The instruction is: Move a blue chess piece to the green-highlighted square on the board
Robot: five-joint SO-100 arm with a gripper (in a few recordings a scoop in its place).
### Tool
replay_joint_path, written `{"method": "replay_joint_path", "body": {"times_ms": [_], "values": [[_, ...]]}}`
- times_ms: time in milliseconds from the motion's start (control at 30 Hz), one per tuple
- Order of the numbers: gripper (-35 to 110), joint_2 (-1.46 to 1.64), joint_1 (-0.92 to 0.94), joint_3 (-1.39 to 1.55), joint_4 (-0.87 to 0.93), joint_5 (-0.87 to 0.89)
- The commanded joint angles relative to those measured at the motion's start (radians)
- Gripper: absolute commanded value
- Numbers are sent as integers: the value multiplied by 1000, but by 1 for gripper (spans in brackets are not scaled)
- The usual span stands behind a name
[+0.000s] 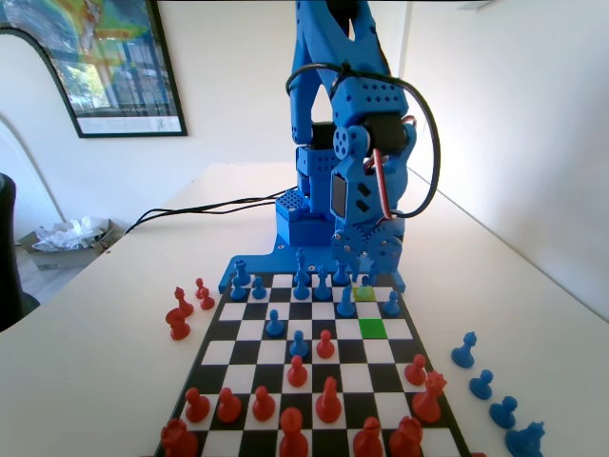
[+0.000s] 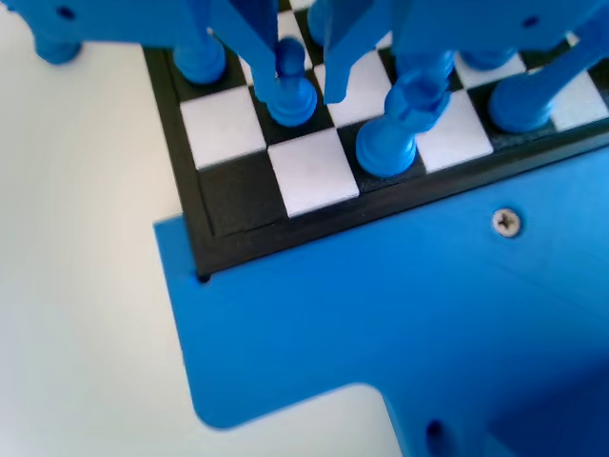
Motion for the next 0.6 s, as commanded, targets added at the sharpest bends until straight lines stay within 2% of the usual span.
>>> {"method": "replay_joint_path", "body": {"times_ms": [0,567], "values": [[8,5,-8,-49,0,-9],[1,-9,-21,-63,-8,-14]]}}
